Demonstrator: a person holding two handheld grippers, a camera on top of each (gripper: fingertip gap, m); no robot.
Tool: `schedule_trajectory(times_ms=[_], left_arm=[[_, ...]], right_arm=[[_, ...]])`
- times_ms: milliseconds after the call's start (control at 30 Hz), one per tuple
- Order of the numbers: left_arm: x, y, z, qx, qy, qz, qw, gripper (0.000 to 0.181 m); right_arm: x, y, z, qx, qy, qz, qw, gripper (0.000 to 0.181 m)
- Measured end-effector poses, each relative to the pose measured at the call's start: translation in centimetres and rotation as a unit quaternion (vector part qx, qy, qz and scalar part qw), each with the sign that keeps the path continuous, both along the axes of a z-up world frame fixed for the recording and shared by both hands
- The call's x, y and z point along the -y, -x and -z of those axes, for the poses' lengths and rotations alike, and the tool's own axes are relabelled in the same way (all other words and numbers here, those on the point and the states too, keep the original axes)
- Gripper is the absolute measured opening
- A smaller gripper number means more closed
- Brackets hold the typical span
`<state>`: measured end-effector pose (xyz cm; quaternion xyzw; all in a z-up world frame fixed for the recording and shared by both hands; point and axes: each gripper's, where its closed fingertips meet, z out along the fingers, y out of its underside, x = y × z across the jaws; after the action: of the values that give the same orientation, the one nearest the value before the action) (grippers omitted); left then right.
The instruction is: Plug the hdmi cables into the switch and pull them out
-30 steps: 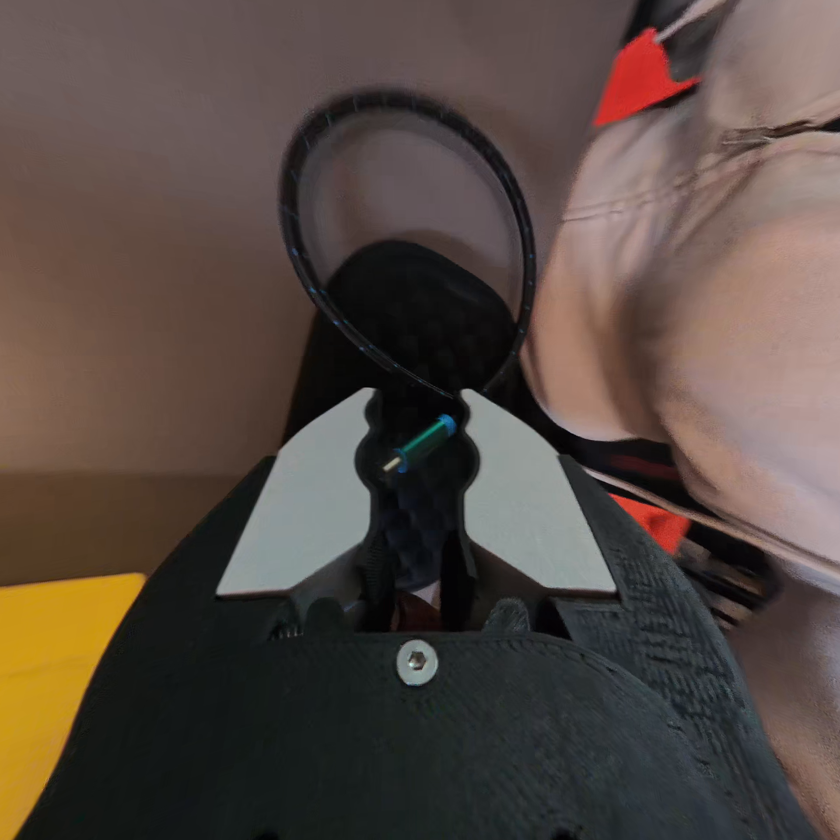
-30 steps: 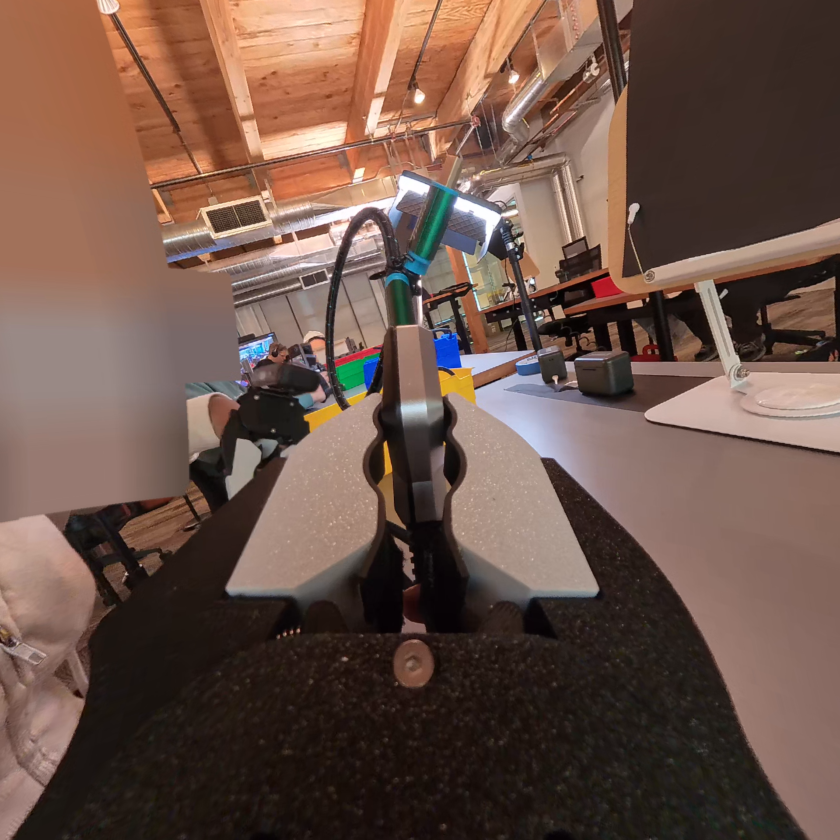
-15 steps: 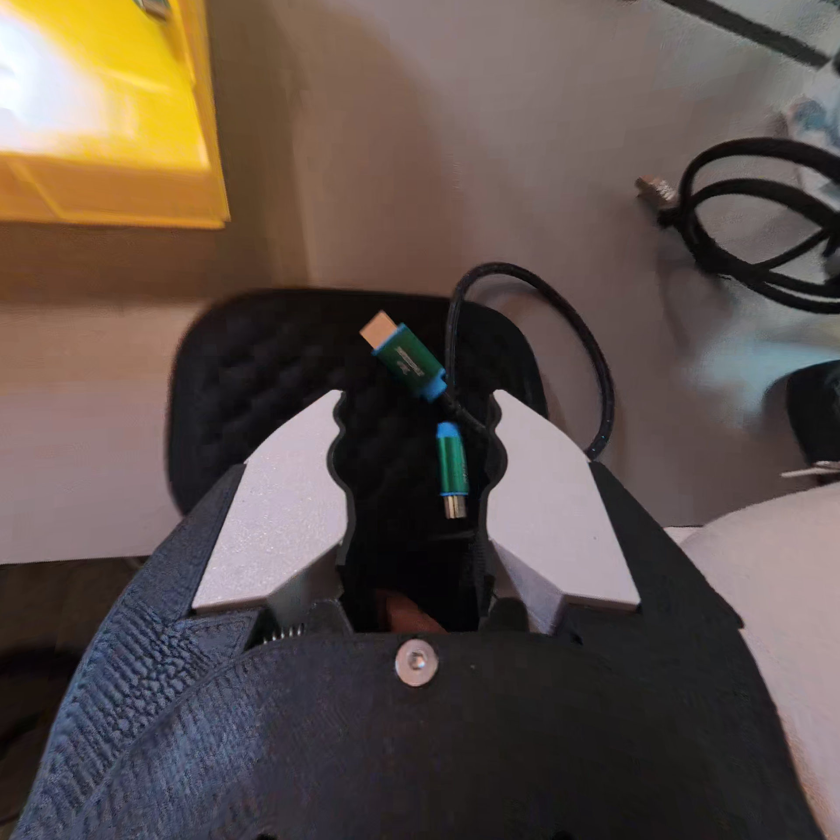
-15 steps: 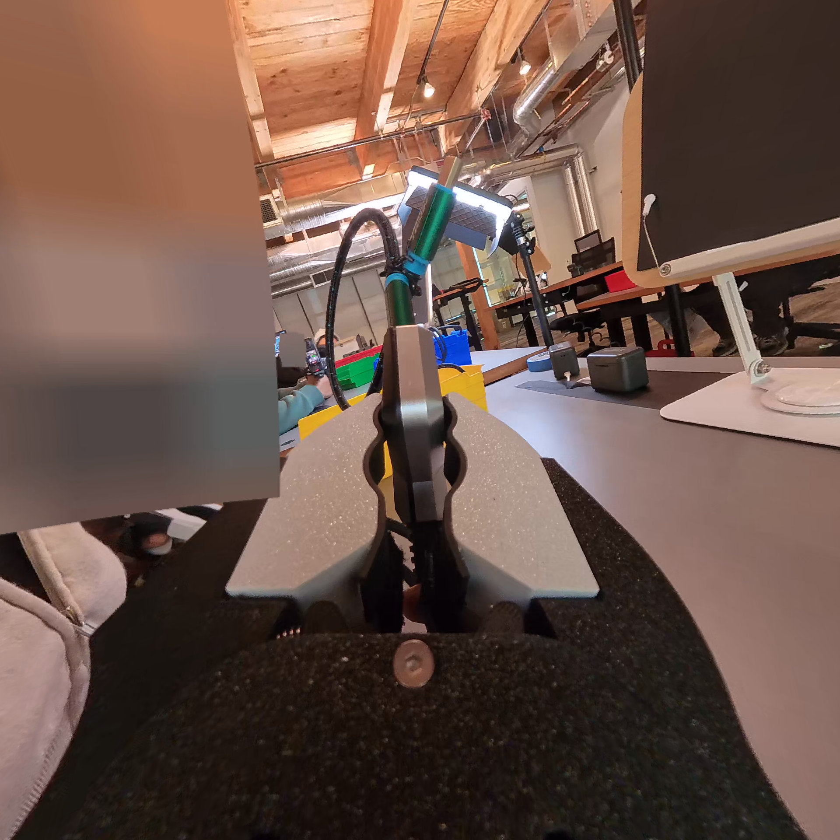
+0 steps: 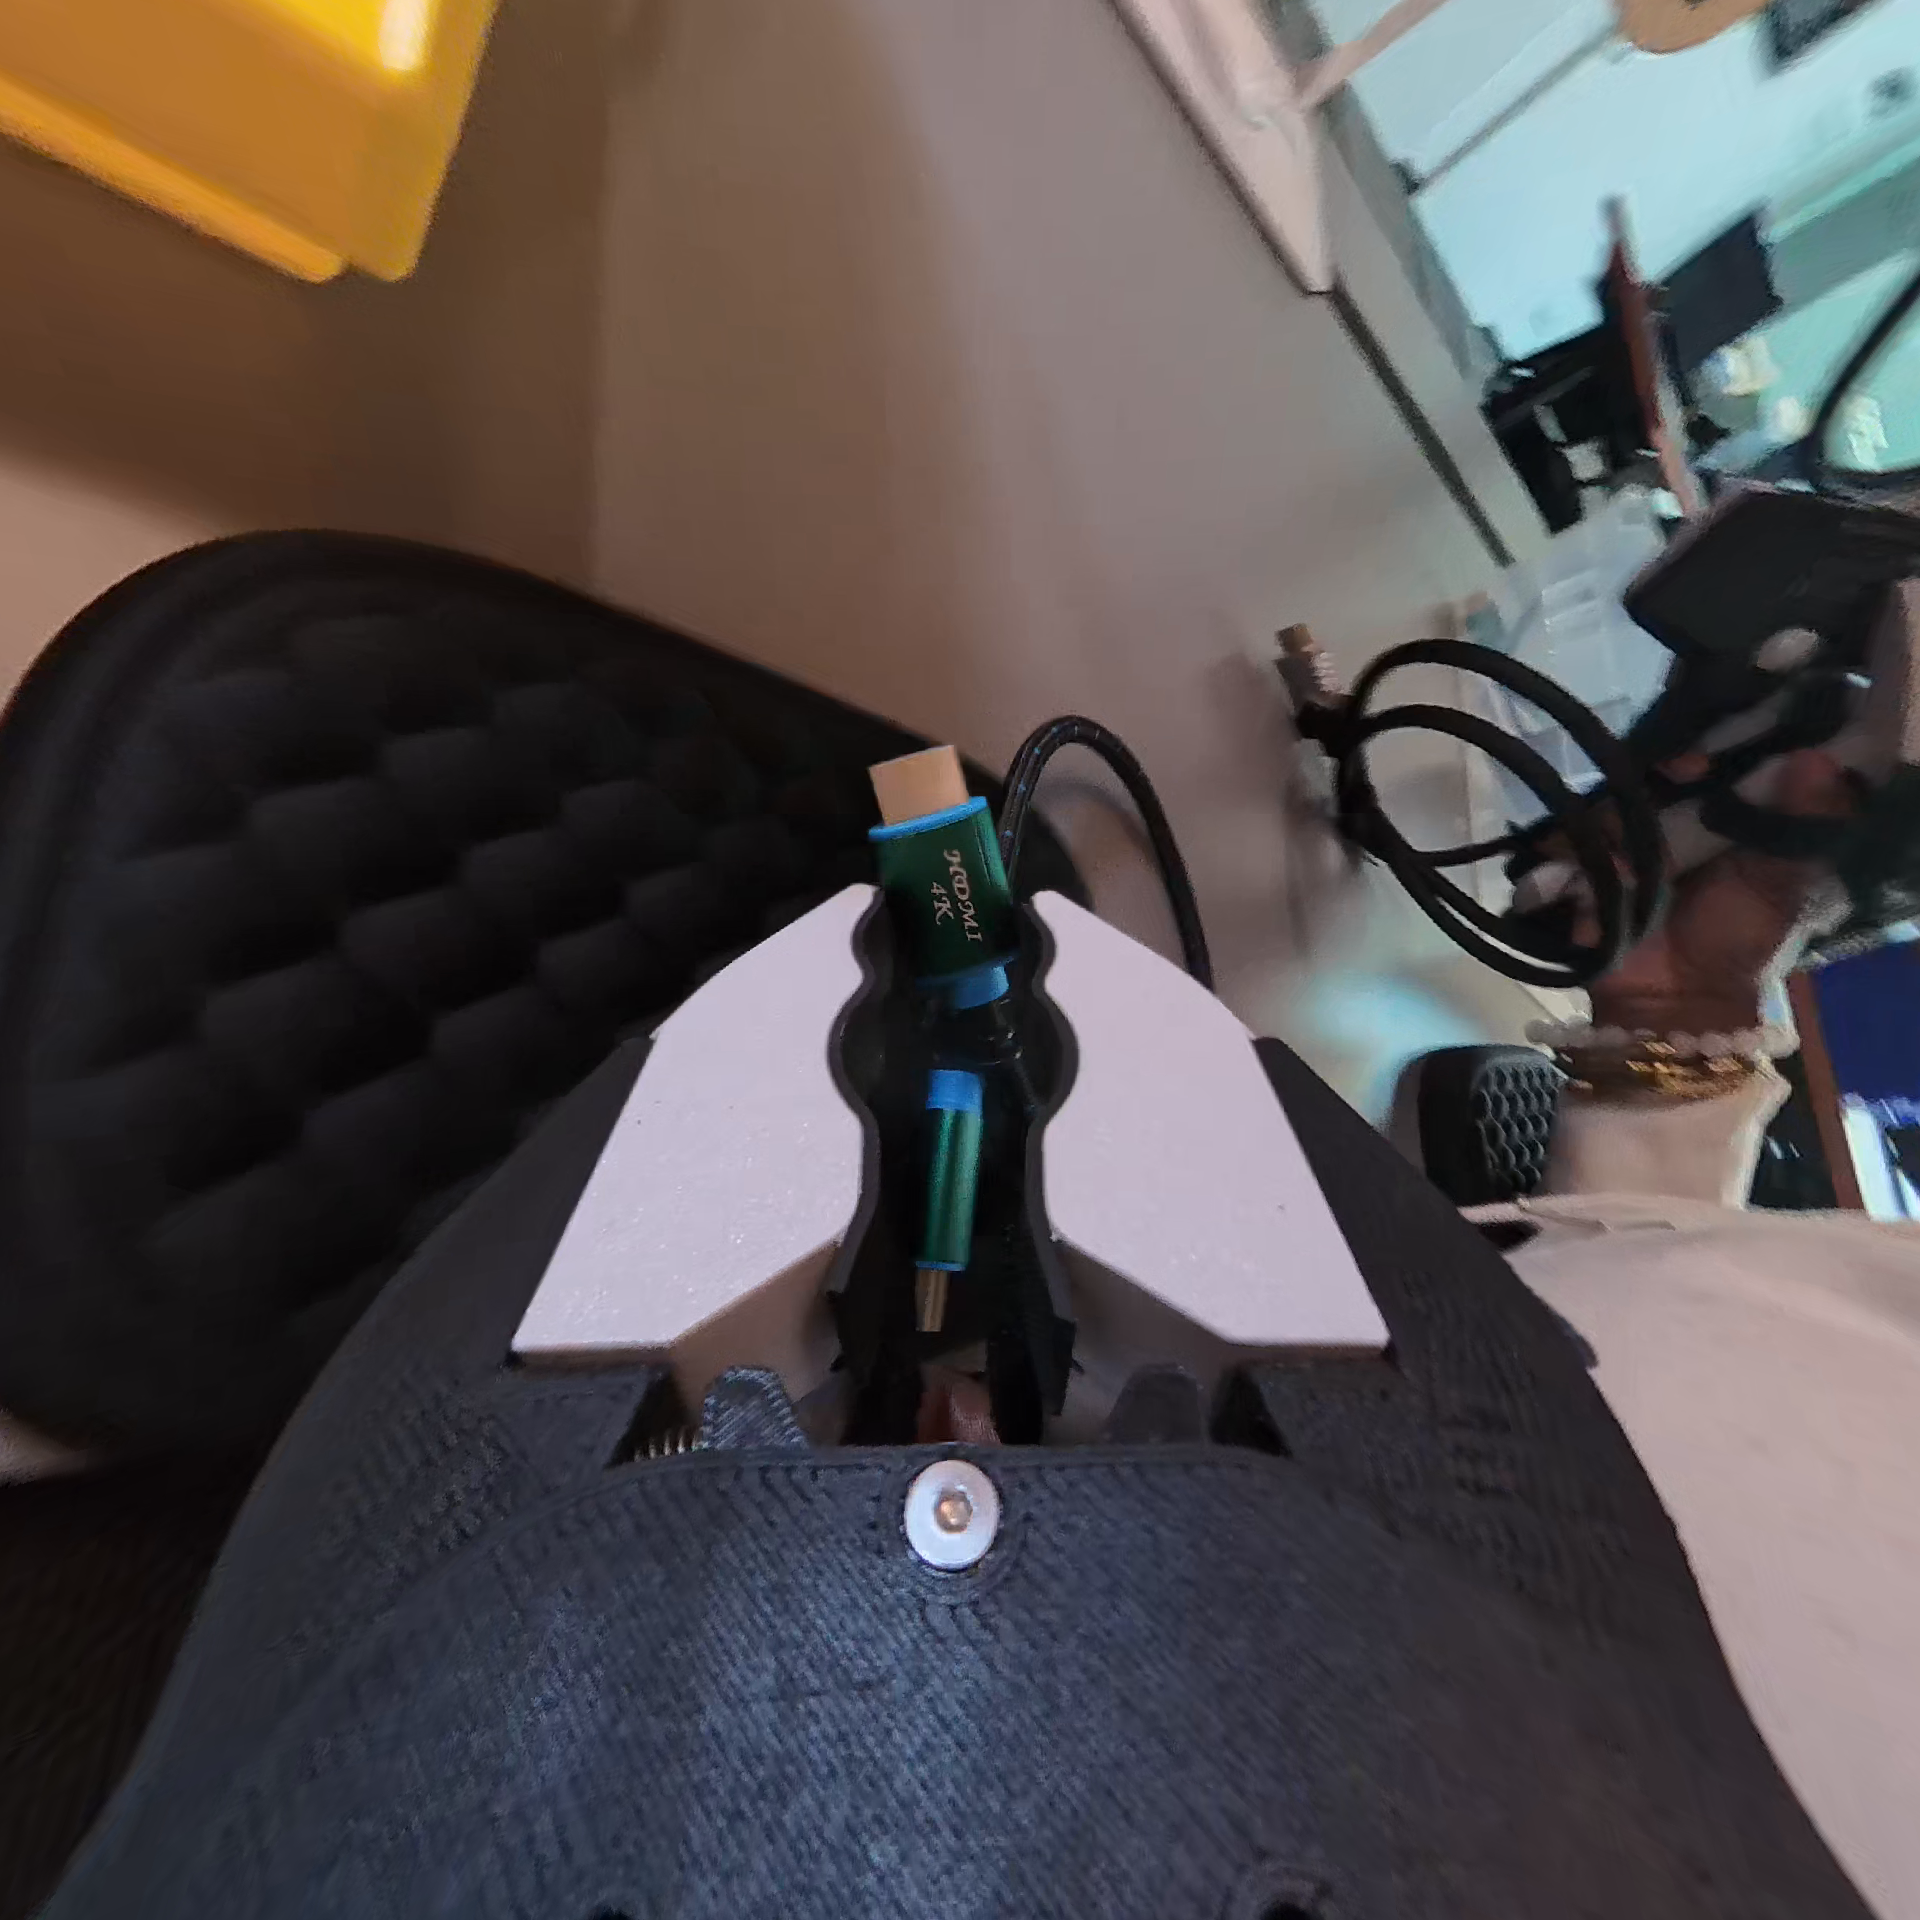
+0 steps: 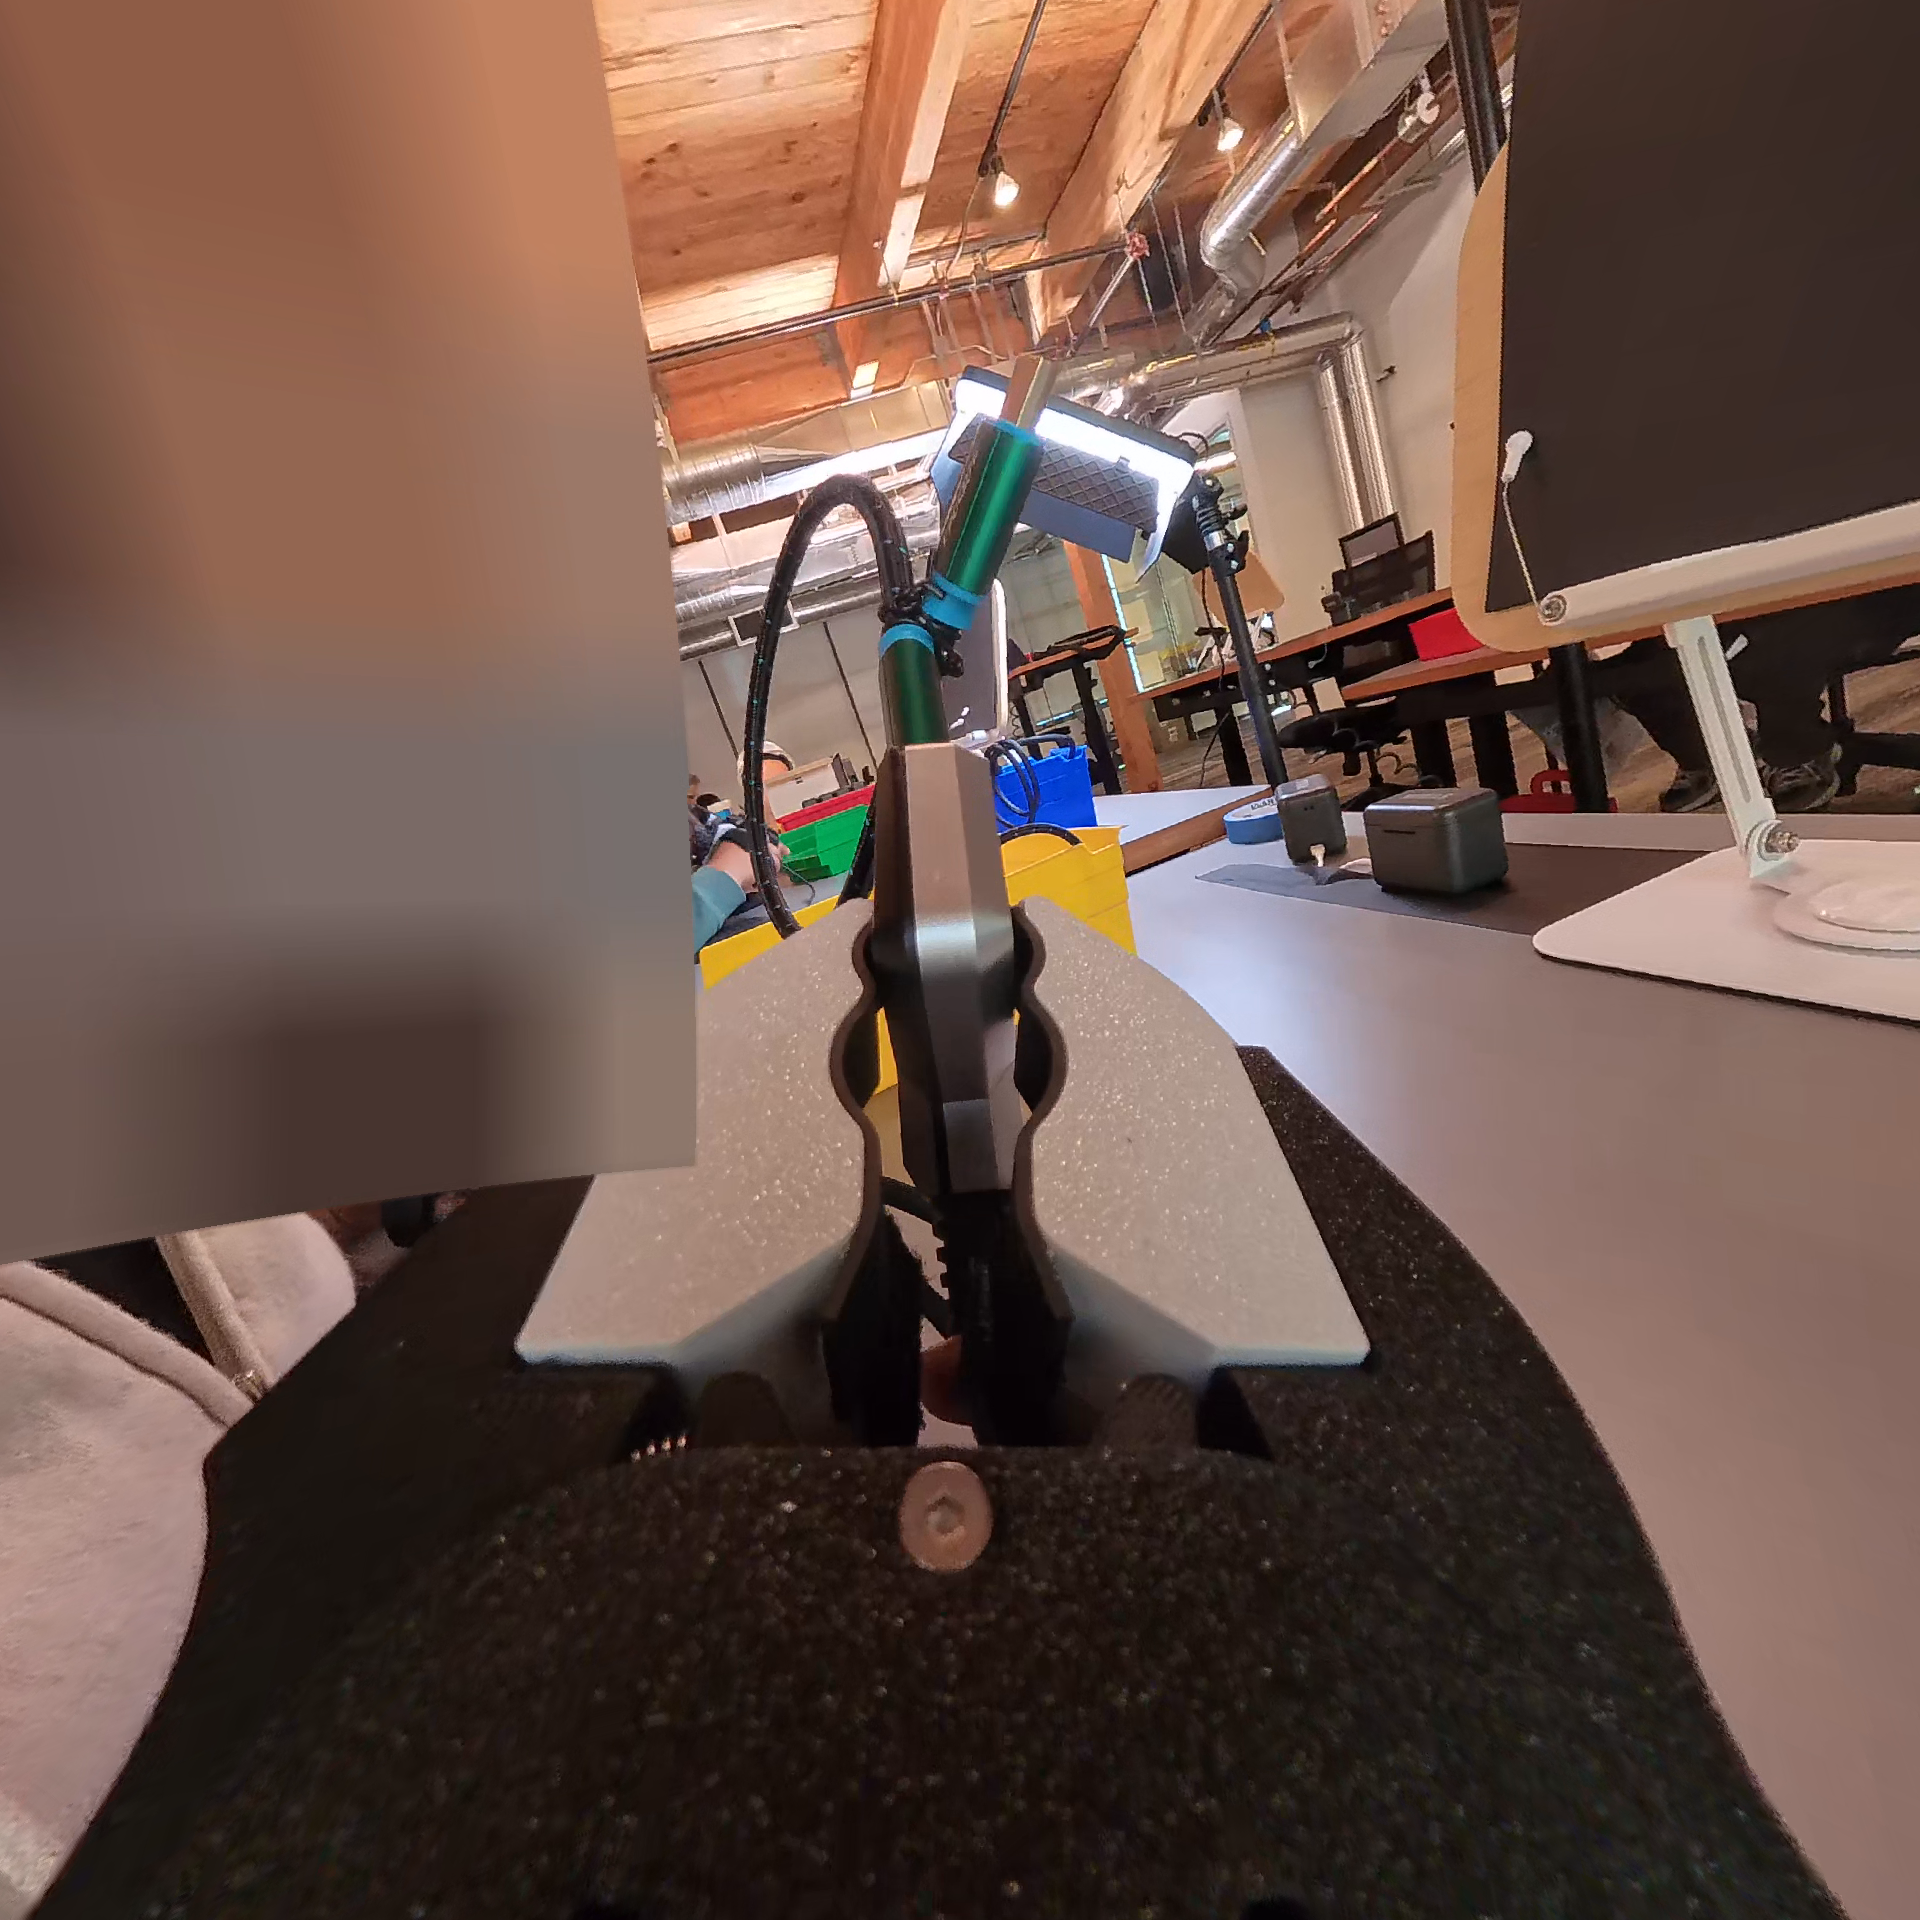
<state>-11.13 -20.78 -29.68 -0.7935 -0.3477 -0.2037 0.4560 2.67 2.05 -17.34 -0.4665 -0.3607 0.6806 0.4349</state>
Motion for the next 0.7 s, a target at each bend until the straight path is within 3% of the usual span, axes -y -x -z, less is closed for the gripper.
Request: schedule_trajectory(times_ms=[100, 233, 400, 500, 567, 633, 700], left_arm=[[-1.6, -0.1, -2.7, -0.155, -0.023, 0.099, 0.983, 0.023], [-3.9, -0.6, -7.0, -0.413, -0.036, 0.218, 0.884, 0.023], [-6.4, -1.9, -10.1, -0.632, -0.041, 0.308, 0.710, 0.023], [-7.7, -1.8, -11.6, -0.774, 0.002, 0.322, 0.546, 0.021], [-8.4, -2.6, -12.7, -0.826, 0.011, 0.323, 0.462, 0.021], [-9.1, -3.9, -13.6, -0.851, 0.007, 0.324, 0.413, 0.021], [-9.6, -5.5, -13.7, -0.860, 0.002, 0.333, 0.386, 0.020]], right_arm=[[0.1, 0.0, 0.0, 0.000, -0.004, -0.004, 1.000, 0.022], [0.3, 0.0, 0.0, 0.000, -0.005, -0.009, 1.000, 0.022], [0.8, 0.5, 0.1, 0.024, -0.021, -0.010, 0.999, 0.021], [1.5, 1.0, 0.1, 0.041, -0.022, -0.031, 0.998, 0.022], [1.9, 1.4, 0.2, 0.058, -0.016, -0.050, 0.997, 0.022], [2.5, 1.8, 0.2, 0.073, -0.026, -0.062, 0.995, 0.021], [3.1, 2.2, 0.4, 0.094, -0.039, -0.066, 0.993, 0.022]])
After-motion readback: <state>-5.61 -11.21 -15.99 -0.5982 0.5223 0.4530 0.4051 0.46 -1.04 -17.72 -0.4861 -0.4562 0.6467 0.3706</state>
